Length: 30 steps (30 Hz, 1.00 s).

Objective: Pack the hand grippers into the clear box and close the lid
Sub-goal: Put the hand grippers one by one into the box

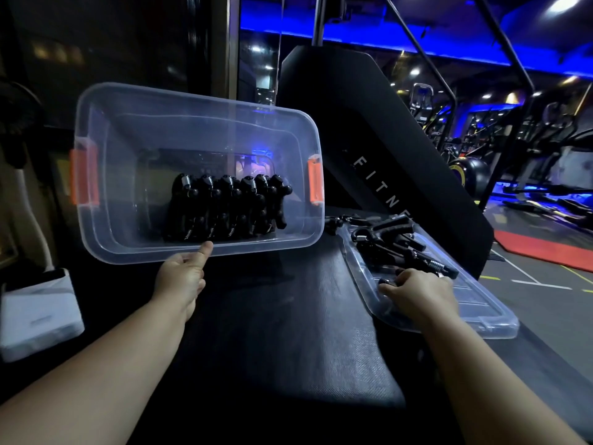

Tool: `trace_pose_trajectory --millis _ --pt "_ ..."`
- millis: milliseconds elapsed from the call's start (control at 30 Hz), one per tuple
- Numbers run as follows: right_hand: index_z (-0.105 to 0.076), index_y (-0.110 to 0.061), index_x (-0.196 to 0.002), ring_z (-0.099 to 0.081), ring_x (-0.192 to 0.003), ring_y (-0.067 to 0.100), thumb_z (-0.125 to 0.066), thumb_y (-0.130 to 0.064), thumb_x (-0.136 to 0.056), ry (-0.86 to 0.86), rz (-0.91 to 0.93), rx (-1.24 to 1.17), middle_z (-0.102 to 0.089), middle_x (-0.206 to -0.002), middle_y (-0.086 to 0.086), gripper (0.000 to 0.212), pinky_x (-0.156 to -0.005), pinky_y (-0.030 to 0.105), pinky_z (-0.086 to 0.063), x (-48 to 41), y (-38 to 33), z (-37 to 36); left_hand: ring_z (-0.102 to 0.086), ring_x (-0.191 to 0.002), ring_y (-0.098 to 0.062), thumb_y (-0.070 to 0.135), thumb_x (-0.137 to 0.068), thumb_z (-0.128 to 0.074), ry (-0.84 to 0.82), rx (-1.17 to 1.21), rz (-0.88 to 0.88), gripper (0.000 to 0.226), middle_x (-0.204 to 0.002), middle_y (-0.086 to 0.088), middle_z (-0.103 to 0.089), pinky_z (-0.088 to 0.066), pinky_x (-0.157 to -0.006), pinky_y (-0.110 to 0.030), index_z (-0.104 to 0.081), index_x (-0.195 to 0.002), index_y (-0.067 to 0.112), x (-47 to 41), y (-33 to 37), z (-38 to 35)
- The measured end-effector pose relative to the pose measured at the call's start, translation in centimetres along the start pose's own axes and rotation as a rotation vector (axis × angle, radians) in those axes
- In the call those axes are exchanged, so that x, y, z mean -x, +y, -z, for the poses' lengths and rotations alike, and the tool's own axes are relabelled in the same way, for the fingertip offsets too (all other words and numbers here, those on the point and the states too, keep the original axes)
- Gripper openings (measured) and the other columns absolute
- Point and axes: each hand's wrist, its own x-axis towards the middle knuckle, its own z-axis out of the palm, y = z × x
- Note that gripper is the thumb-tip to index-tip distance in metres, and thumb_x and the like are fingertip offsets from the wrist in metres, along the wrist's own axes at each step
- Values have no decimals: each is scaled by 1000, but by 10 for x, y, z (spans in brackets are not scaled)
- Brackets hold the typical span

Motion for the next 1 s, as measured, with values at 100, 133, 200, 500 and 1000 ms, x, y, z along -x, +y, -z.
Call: trace_pose_trajectory --millis 100,133,200,500,1000 --pt "-62 -34 -92 -49 -113 29 -52 -76 -70 -5 33 9 -66 -100 0 49 -87 42 -44 8 -6 -1 -27 -39 -5 40 -83 -71 8 -5 -6 30 -53 7 -34 -29 -46 -20 -49 -78 20 -2 -1 1" --pt "-63 -35 -92 -48 -114 30 -52 -76 -71 -5 46 13 -65 -101 0 47 -87 41 -44 12 -10 0 -27 -40 -5 40 -82 -71 9 -5 -7 30 -55 6 -34 -29 -47 -21 -50 -78 20 -2 -1 0" --pt "-64 -34 -95 -44 -117 31 -54 -73 -74 -10 59 10 -64 -104 1 46 -86 38 -43 21 -19 1 -27 -39 -5 40 -83 -71 6 -10 -13 30 -55 6 -34 -29 -47 -21 -50 -79 20 -3 -2 0" --pt "-58 -34 -87 -44 -115 31 -49 -72 -78 -33 141 23 -62 -101 1 40 -87 41 -41 32 -30 0 -25 -41 -7 41 -83 -70 -6 -23 -25 31 -56 5 -33 -30 -48 -21 -48 -77 20 -4 -4 1" --pt "-65 -35 -100 -38 -117 25 -65 -63 -76 -108 444 3 -48 -96 -4 37 -95 39 -42 81 -85 -10 -41 -57 -12 45 -73 -78 134 -60 -55 40 -72 0 -52 -43 -65 -30 -50 -82 18 -5 -4 1"
